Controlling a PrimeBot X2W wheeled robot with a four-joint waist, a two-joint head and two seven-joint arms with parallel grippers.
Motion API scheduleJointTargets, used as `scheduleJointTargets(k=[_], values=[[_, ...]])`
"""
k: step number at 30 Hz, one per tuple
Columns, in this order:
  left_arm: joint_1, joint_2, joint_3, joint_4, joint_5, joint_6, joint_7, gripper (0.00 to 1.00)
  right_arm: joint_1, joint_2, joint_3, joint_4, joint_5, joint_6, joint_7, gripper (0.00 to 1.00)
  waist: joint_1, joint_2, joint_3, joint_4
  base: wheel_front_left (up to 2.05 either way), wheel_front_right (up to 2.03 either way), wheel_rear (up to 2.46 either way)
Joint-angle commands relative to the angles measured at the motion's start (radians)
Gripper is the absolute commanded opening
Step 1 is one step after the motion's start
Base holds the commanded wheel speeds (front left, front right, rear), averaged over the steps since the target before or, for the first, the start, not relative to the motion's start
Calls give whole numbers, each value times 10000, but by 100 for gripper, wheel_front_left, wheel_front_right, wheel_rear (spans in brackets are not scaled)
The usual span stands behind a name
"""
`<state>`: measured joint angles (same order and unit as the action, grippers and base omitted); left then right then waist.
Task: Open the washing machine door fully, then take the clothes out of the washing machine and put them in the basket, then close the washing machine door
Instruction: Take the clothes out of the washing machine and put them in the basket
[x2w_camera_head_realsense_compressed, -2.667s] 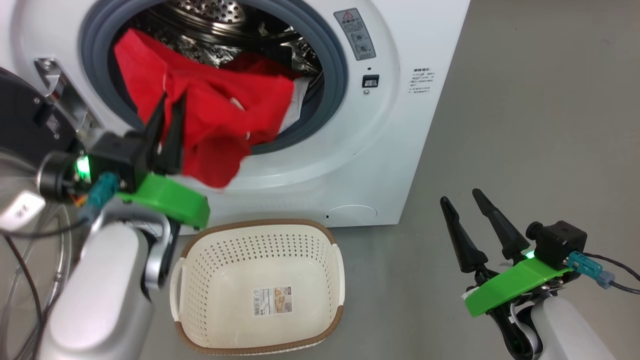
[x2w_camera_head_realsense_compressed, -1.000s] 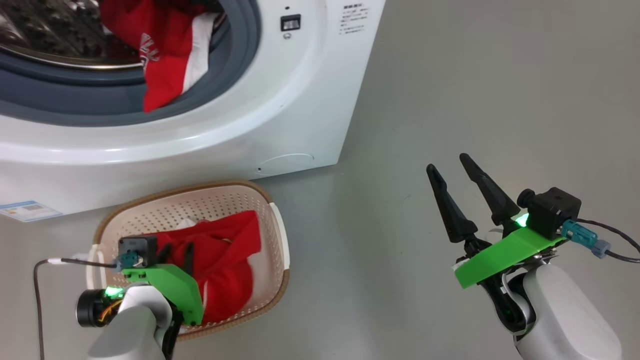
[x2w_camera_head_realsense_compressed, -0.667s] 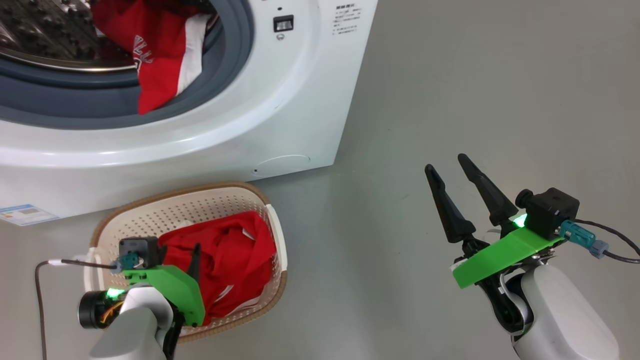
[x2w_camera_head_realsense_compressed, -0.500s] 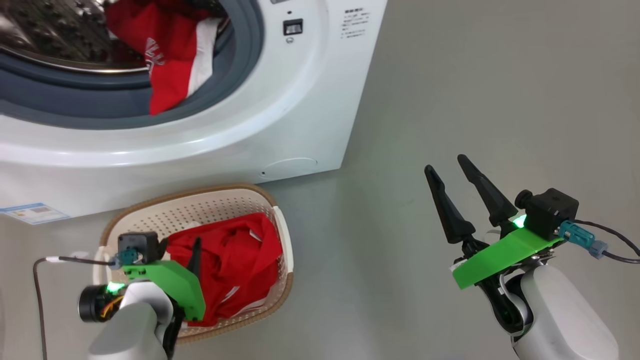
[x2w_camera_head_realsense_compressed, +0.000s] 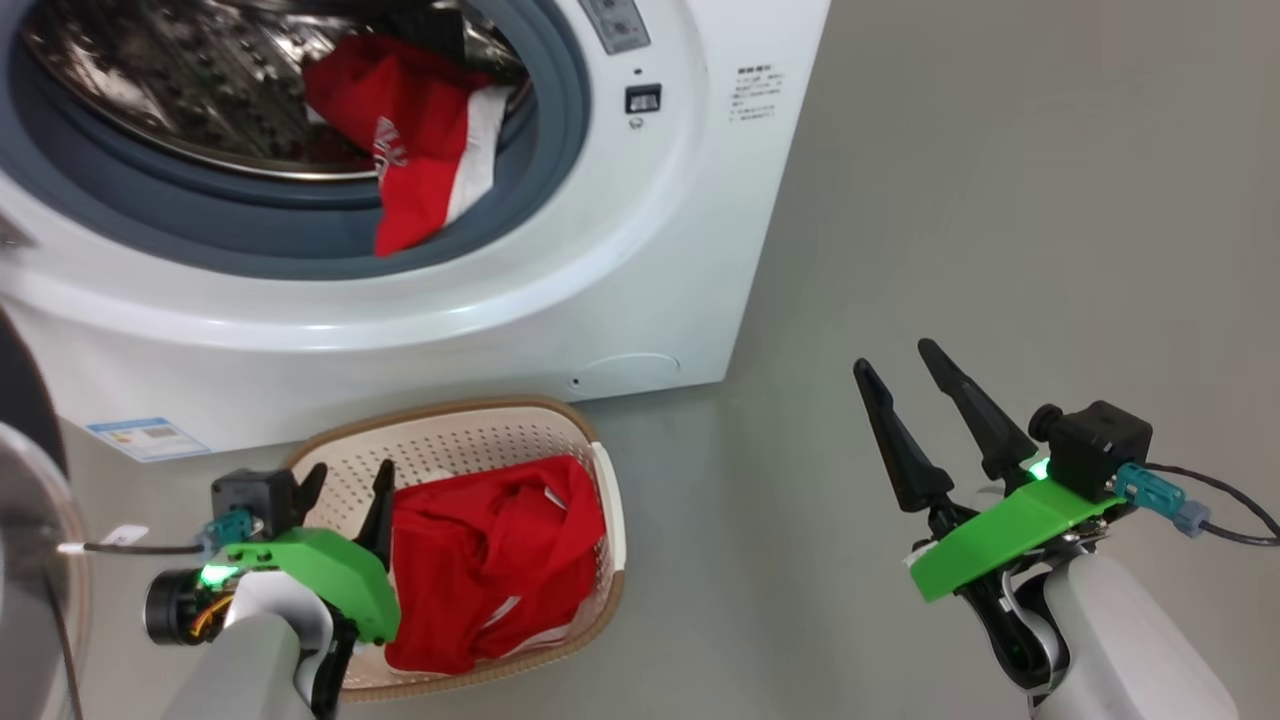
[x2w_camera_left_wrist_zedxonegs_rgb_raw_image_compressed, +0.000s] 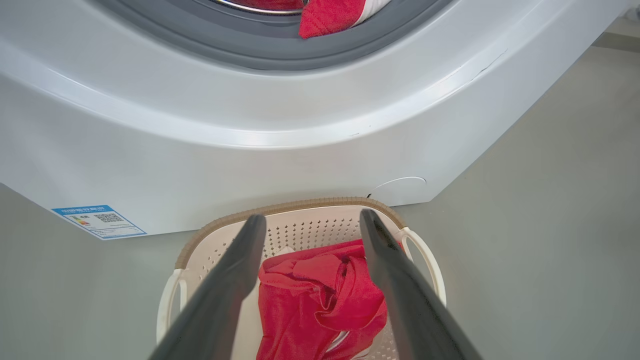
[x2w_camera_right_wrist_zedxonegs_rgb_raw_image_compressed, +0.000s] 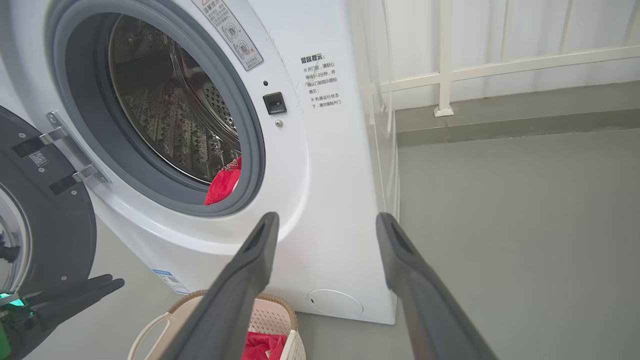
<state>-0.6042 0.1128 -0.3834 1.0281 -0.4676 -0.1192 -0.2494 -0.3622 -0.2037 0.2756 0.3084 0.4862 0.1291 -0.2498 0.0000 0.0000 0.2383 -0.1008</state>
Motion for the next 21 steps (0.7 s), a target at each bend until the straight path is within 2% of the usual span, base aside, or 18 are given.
scheduleJointTargets(k=[1,9,21], values=[[133,380,342,-289,81,21,-123,100,143,-32,161,-216,114,16,-120,100,0,0,-176,157,0,0,0],[890,616,1014,-2121,527,238,-123,100,336,-12,62,-200,142,16,-120,100,0,0,-500,403,0,0,0],[2351,642,1996,-4961,923,618,-124,100,574,-31,9,-182,150,16,-120,100,0,0,-967,604,0,0,0]])
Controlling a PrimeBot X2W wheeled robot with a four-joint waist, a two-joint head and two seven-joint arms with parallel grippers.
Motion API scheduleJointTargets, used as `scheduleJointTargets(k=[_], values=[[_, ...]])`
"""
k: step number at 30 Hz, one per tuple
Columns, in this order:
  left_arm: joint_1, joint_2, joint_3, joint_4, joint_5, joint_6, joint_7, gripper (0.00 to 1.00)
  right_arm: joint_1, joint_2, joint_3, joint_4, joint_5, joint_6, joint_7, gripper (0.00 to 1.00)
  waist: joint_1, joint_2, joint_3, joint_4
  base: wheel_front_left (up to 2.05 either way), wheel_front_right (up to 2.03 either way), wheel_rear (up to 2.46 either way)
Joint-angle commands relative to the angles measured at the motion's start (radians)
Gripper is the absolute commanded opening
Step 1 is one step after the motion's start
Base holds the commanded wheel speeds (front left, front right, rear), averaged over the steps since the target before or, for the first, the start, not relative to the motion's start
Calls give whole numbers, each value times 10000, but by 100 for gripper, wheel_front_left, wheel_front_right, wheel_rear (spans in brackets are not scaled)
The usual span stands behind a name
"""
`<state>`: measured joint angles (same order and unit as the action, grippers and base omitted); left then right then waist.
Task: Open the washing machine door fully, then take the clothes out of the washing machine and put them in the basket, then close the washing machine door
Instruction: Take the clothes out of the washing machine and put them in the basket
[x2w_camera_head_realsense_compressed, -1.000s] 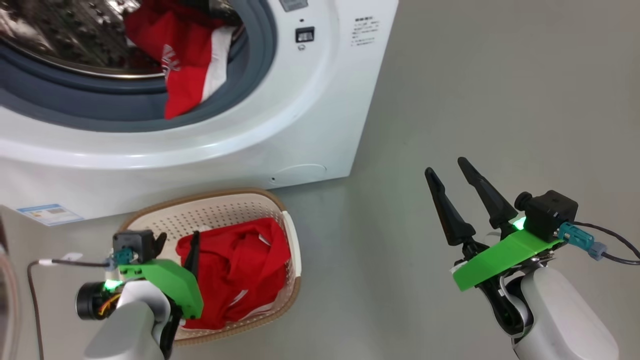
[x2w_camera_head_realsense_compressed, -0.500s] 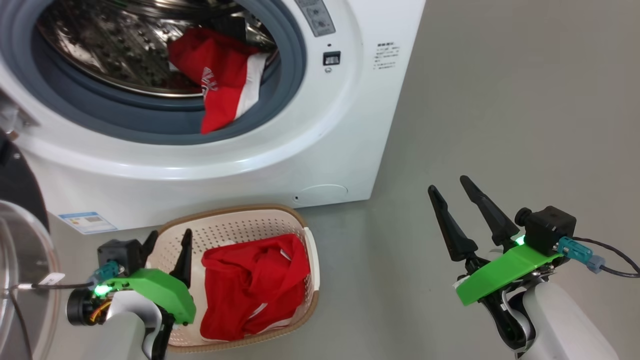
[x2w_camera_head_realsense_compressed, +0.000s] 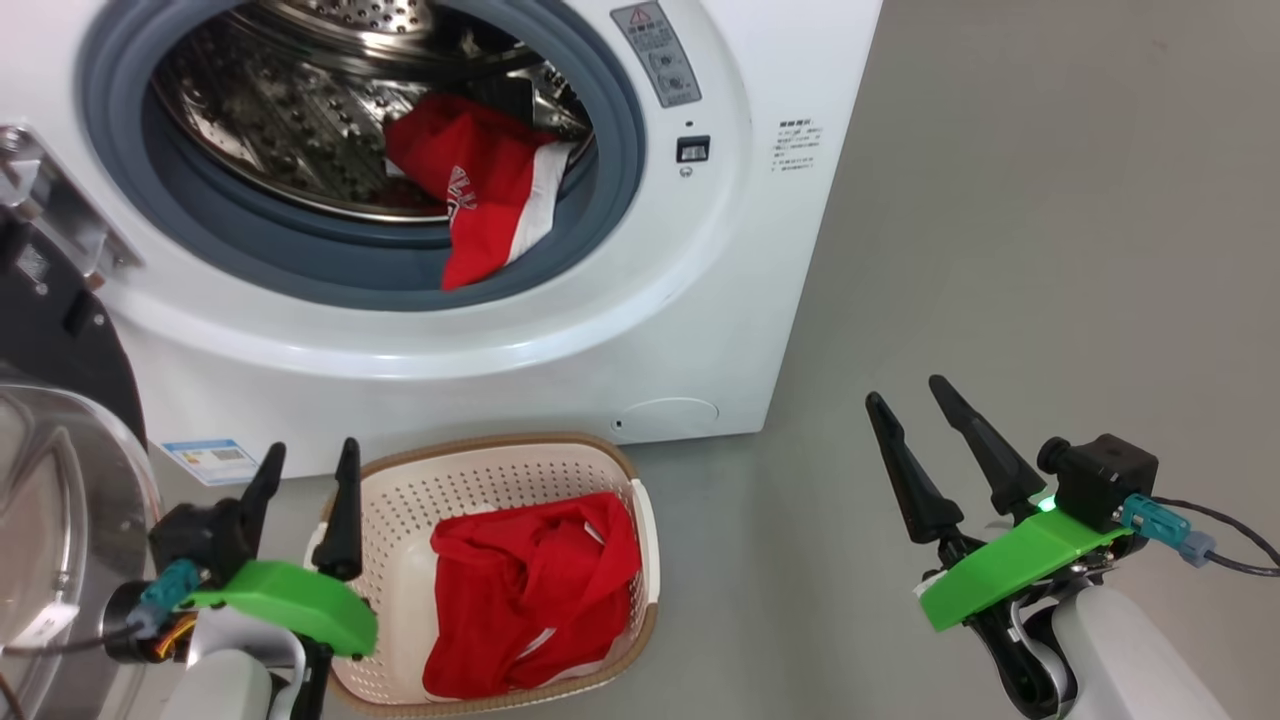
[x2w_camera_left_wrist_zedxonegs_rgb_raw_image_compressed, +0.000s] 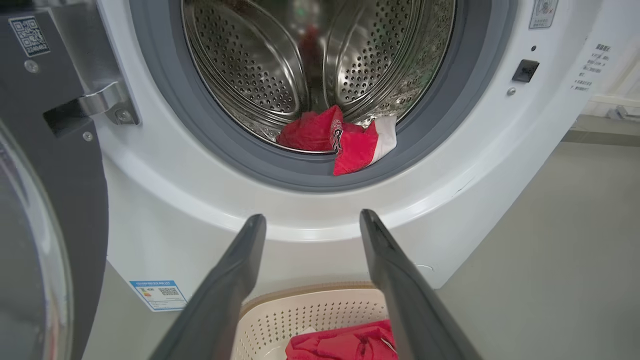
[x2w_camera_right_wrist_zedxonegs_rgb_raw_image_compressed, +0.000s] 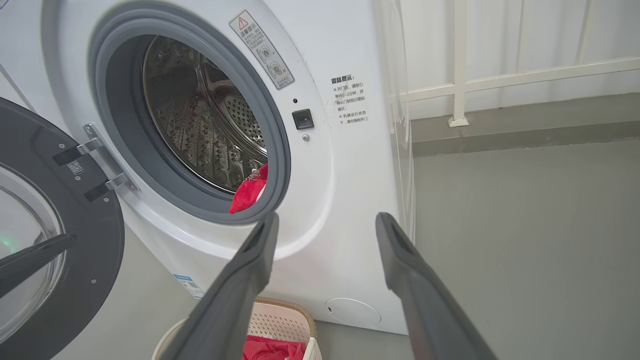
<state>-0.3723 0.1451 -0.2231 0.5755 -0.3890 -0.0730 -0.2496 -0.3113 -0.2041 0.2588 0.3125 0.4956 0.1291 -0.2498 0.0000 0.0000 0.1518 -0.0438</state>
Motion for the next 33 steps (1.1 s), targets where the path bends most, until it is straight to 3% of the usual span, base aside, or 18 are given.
scheduleJointTargets(k=[1,19,33], values=[[150,324,440,-647,165,203,-122,100,84,-32,179,-224,60,16,-120,100,0,0,-134,40,0,0,0],[2007,457,900,-3723,51,984,125,100,360,-106,152,-237,100,16,-120,100,0,0,-624,47,0,0,0],[2407,393,860,-4576,-90,1296,355,100,384,-193,98,-279,62,16,-120,100,0,0,-602,96,0,0,0]])
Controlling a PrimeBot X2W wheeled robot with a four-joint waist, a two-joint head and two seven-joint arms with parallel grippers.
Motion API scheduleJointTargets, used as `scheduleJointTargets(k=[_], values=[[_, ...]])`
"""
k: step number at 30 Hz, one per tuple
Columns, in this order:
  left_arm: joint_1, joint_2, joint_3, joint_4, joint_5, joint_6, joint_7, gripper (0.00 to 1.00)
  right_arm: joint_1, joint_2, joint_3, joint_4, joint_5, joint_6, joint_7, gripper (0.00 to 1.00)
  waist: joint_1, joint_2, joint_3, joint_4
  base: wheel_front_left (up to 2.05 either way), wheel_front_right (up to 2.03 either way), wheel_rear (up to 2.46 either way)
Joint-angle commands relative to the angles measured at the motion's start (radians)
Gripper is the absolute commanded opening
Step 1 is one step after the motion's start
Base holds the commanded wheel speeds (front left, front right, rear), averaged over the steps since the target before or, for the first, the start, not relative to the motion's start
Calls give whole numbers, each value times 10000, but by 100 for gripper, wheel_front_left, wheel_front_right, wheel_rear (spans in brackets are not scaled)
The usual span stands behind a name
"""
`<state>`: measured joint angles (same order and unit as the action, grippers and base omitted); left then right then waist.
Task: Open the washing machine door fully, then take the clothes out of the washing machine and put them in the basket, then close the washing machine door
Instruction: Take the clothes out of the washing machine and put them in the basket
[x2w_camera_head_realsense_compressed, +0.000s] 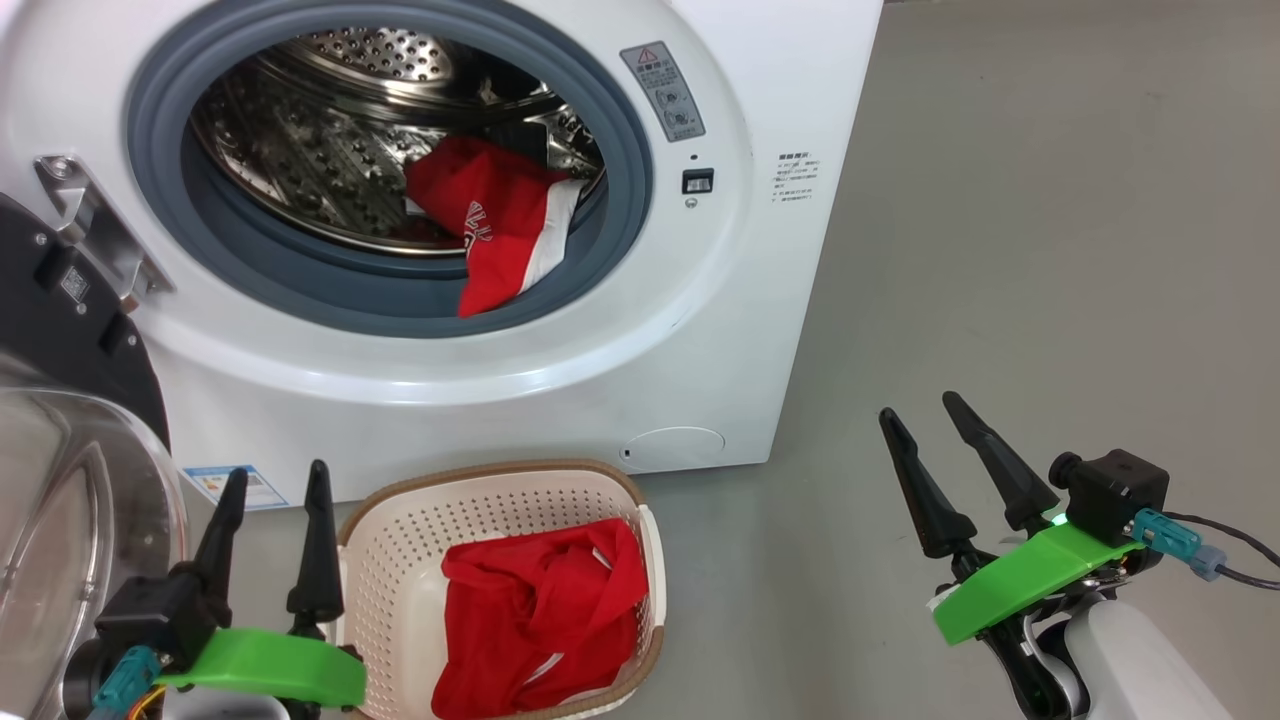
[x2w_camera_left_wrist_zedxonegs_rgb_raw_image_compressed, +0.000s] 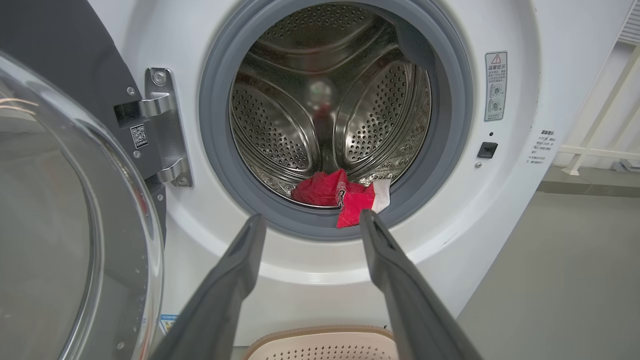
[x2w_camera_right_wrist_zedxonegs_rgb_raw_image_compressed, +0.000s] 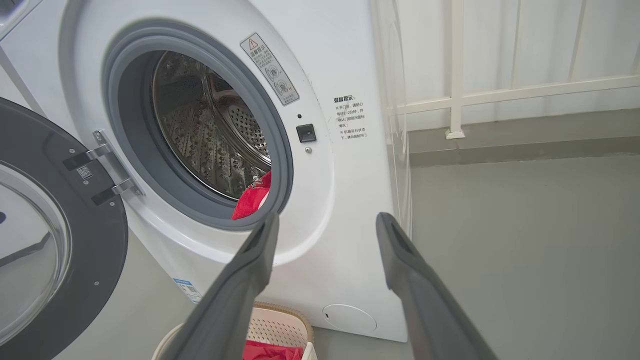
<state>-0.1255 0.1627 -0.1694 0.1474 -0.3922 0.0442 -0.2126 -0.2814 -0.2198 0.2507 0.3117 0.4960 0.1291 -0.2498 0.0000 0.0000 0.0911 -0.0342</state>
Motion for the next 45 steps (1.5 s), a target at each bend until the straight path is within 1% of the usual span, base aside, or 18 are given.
scheduleJointTargets(k=[1,19,26,32,34,38,41,43,45], values=[[-55,216,320,-313,-61,140,-14,100,82,-37,183,-270,59,16,-120,100,0,0,9,-3,0,0,0],[-142,286,184,-449,-174,189,88,100,34,-33,209,-283,30,16,-120,100,0,0,169,-37,0,0,0],[-858,331,190,-189,-499,-81,340,100,-84,-65,213,-382,32,16,-120,100,0,0,463,-190,0,0,0],[-2081,395,107,726,-662,-422,538,100,-286,-2,171,-462,8,16,-120,100,0,0,873,-410,0,0,0],[-2552,265,156,1134,-952,-579,659,100,-327,16,136,-495,-14,16,-120,100,0,0,1010,-486,0,0,0],[-3601,238,174,2024,-1142,-808,767,100,-455,53,96,-560,-56,16,-120,100,0,0,1329,-677,0,0,0],[-4370,307,116,2663,-1100,-914,813,100,-585,91,88,-618,-82,16,-120,100,0,0,1605,-882,0,0,0],[-4917,499,-62,3057,-752,-896,784,100,-679,113,82,-656,-93,16,-120,100,0,0,1804,-1017,0,0,0],[-5433,482,-100,3480,-738,-928,825,100,-759,134,57,-698,-111,16,-120,100,0,0,2003,-1142,0,0,0]])
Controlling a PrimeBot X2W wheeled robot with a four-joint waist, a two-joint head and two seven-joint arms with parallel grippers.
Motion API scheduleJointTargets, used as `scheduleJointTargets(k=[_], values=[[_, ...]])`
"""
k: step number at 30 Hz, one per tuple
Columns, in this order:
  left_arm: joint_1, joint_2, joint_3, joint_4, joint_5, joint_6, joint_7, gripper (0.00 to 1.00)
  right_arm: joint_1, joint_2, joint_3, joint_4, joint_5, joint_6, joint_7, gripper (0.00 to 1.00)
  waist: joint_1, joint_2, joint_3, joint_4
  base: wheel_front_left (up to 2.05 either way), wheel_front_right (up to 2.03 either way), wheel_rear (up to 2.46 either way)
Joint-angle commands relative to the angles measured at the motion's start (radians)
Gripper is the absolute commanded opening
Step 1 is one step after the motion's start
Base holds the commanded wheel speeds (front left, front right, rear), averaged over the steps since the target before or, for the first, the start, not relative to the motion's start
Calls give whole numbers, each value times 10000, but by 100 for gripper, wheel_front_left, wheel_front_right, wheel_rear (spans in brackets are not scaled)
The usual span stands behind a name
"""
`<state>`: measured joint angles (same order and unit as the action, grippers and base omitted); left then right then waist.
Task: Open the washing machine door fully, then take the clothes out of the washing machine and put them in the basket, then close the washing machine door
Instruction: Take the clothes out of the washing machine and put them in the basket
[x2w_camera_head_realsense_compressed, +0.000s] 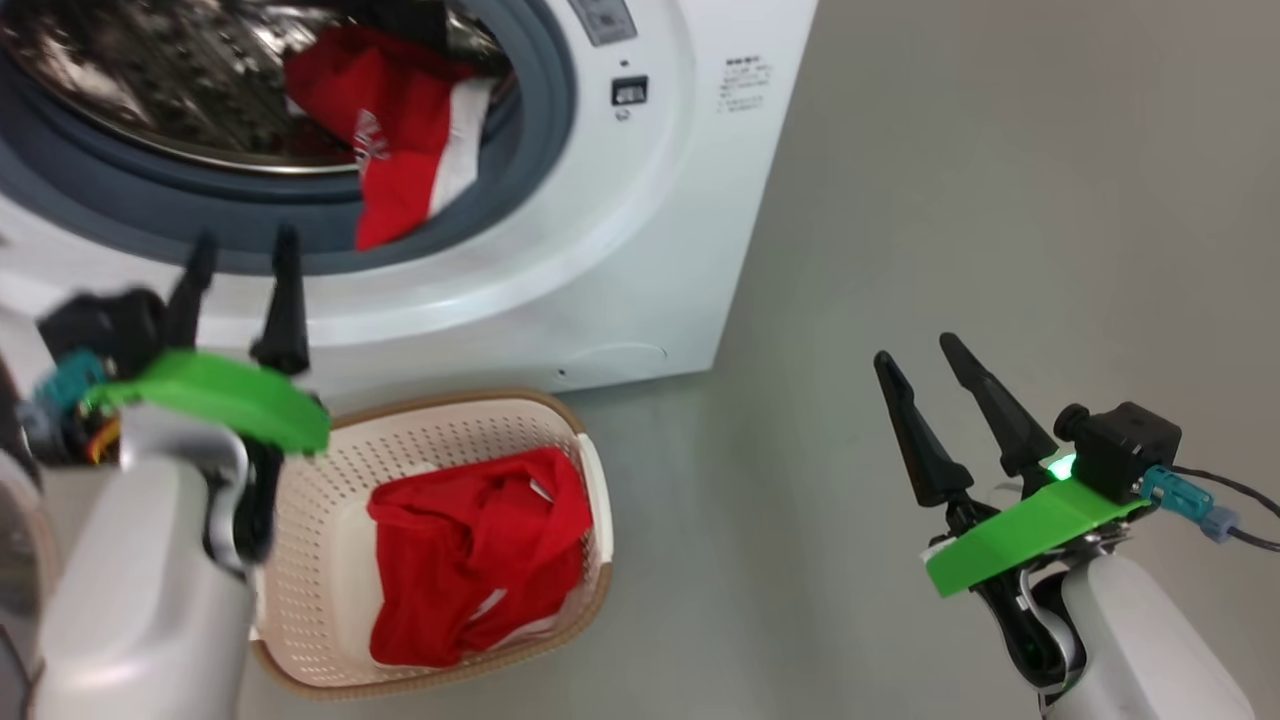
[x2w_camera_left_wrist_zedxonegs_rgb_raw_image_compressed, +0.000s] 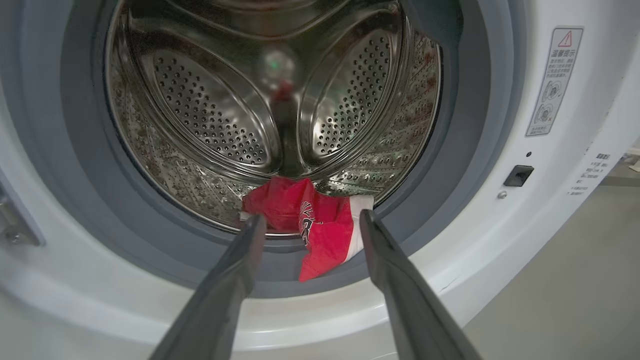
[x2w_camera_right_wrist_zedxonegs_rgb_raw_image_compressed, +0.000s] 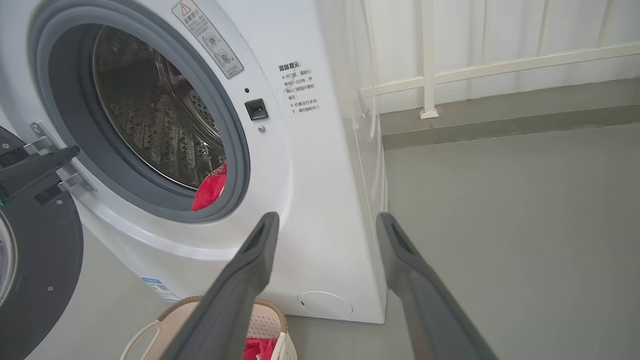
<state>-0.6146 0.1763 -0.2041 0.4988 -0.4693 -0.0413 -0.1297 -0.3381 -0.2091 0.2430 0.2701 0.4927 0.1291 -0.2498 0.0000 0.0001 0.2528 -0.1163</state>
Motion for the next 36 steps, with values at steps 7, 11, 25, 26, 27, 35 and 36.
scheduleJointTargets(k=[7,11,25,26,27,35,36], values=[[-2432,356,209,1512,-55,-259,224,100,-480,96,58,-443,-146,16,-120,100,0,-1,1126,-737,0,0,0],[-3422,375,337,2336,-295,-388,319,100,-636,180,76,-511,-185,16,-120,100,0,-1,1496,-1018,0,0,0],[-5812,727,471,4725,-832,-716,760,100,-930,433,36,-736,-265,16,-120,100,0,-1,2451,-1886,0,0,0],[-5951,780,467,4893,-848,-728,804,100,-945,460,41,-747,-268,16,-120,100,0,-1,2510,-1951,0,0,0],[-6100,820,509,5048,-915,-740,836,100,-959,486,43,-757,-271,16,-120,100,0,-1,2572,-2012,0,0,0],[-7116,1261,553,6313,-1113,-740,1548,100,-1001,679,57,-821,-278,16,-120,100,0,-1,2990,-2438,0,0,0],[-7218,1309,540,6458,-1120,-742,1666,100,-997,693,48,-821,-277,16,-120,100,0,-1,3021,-2469,0,0,0]])
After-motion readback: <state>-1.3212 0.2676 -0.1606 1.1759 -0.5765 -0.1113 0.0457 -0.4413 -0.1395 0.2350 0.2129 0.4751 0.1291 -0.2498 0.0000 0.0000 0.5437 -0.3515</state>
